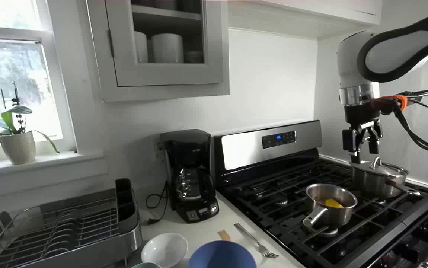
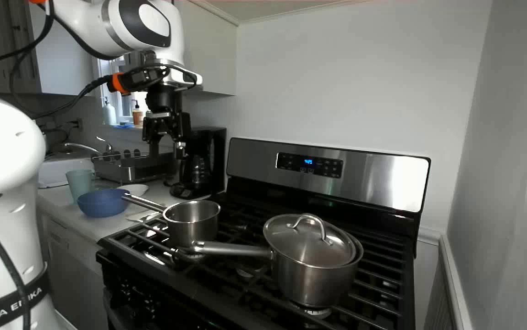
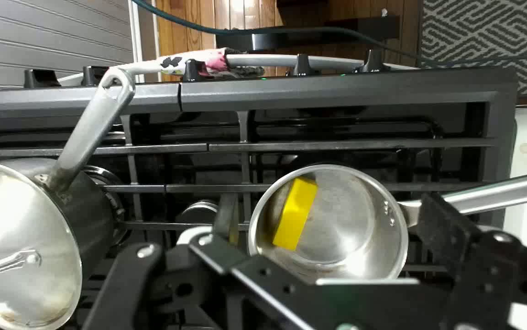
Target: Put the pot on the left-back stove plate, then place the lid in the bowl
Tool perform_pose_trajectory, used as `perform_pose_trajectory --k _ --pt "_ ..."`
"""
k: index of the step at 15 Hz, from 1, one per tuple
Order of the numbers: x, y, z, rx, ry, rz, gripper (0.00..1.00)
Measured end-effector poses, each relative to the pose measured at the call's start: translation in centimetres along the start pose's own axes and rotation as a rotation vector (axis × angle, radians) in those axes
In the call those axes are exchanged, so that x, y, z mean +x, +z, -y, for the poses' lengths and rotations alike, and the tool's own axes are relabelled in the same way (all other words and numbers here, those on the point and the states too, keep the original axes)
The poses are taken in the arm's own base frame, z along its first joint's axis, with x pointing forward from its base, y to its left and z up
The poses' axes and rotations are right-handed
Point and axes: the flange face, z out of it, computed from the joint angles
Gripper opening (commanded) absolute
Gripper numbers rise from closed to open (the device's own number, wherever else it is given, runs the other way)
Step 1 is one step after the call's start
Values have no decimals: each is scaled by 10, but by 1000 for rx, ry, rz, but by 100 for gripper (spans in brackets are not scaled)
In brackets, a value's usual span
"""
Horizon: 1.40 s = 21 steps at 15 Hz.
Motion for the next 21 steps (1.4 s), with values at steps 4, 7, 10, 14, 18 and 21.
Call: perform_pose_trajectory --k 4,7,10,14,18,21 --pt "0 0 0 0 0 0 100" --pt "0 0 0 0 0 0 100" --pt "0 0 0 0 0 0 100" --pt "8 -1 10 88 95 -6 100" --pt "30 7 35 168 182 -4 100" --pt "45 19 56 149 247 5 100"
